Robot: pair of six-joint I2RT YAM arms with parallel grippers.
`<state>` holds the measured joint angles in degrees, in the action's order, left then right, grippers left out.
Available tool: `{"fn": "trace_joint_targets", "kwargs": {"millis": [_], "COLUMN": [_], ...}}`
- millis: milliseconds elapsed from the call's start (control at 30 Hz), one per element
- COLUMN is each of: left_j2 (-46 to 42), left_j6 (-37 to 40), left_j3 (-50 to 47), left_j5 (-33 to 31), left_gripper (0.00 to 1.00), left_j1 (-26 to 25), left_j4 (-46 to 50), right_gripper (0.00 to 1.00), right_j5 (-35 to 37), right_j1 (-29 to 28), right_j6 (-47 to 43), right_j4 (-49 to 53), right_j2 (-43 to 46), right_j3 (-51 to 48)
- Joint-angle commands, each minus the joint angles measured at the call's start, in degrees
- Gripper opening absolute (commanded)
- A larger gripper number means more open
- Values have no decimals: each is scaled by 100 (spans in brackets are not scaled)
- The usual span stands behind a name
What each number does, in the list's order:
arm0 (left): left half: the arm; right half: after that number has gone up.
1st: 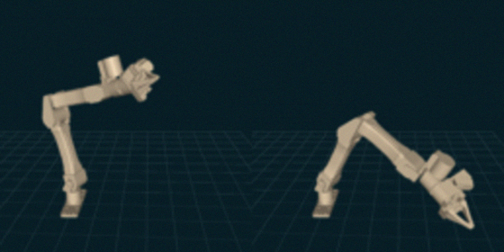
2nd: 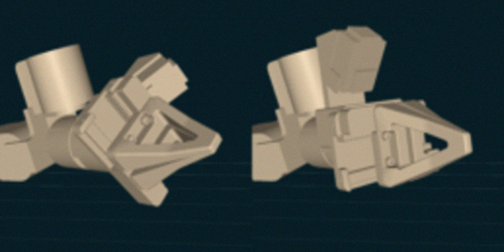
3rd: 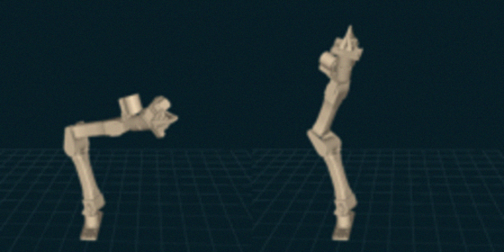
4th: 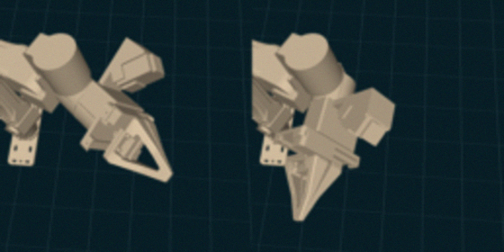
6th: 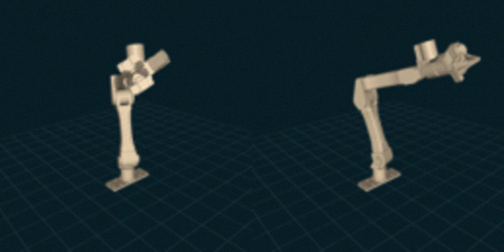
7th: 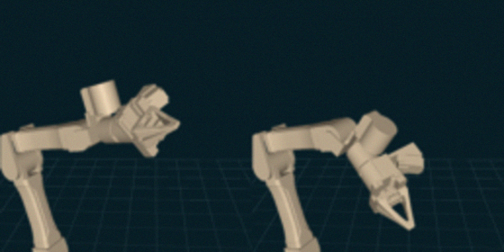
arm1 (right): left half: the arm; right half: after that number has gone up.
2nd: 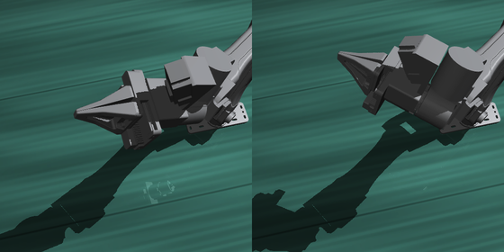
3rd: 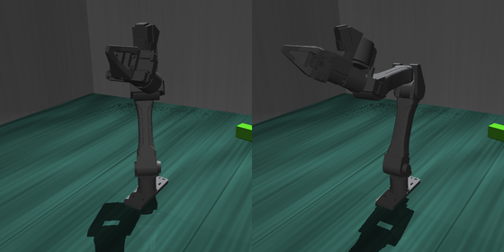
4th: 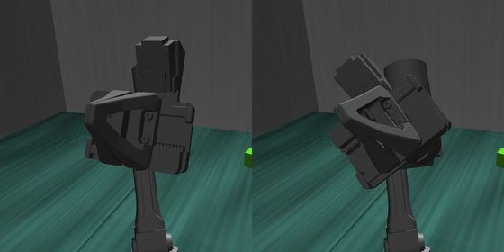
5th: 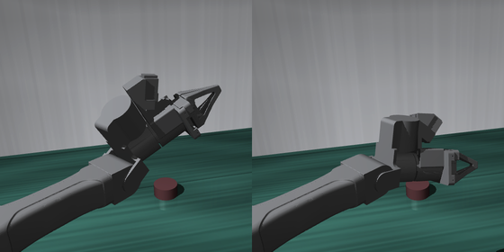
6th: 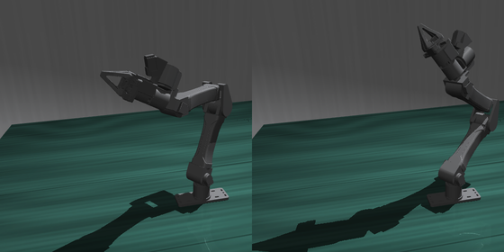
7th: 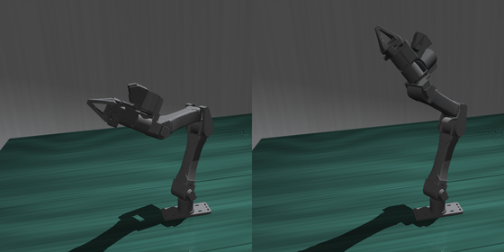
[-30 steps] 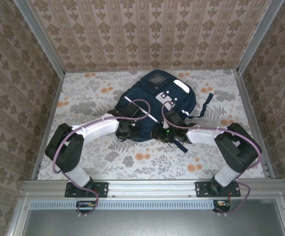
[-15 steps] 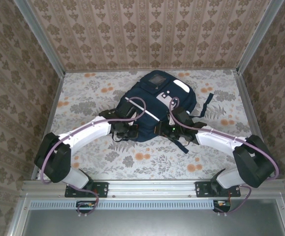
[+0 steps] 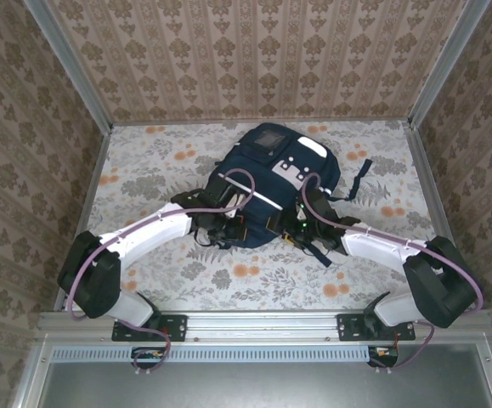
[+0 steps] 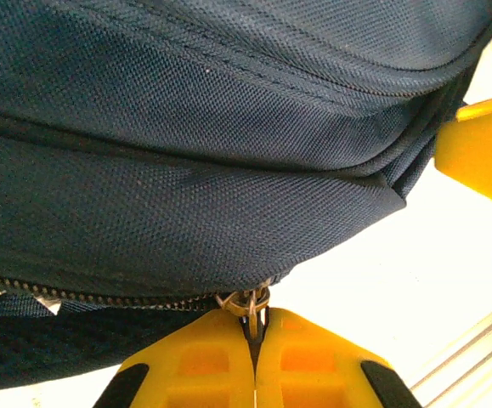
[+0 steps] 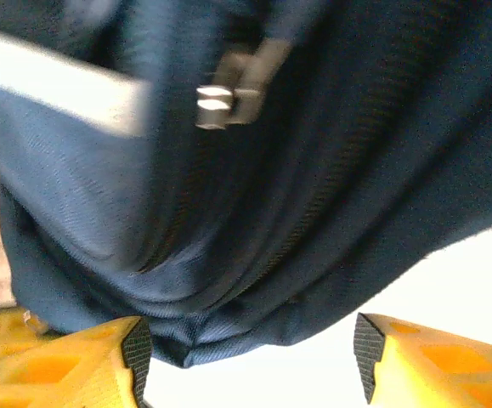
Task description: Pack the student bag
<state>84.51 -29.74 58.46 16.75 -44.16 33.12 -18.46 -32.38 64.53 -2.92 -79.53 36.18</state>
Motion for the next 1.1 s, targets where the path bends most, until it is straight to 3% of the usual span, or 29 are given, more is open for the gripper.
{"fn": "trace_joint_targets", "kwargs": {"millis": [0,133,267,467,633,1067], "left_j2": [-174,-66,-25,0,60,173], "left_j6": [12,113,254,364,448,763], "left_j3": [160,287,354,324,301,420], "left_j5": [365,370,436,598,660,463], "left_gripper": [0,0,0,0,0,0], "left_j1": [-179,-379,-474,-511,-523,-344], "left_j4": [-441,-423,-392,-333,-223,392], "right_gripper": [64,59,49,27,2,0], "right_j5": [297,717,1106,1511,1610,1984], "right_j1": [13,-9,-14,27,157,263], "right_j6": [1622,2117,2025,1571,1162,63], "right_j4": [-1138,-1494,-1420,-809,-681,584], "right_j2": [173,338,539,649,710,996], "right_j3": [-435,-643,-685,-608,-630,-270]}}
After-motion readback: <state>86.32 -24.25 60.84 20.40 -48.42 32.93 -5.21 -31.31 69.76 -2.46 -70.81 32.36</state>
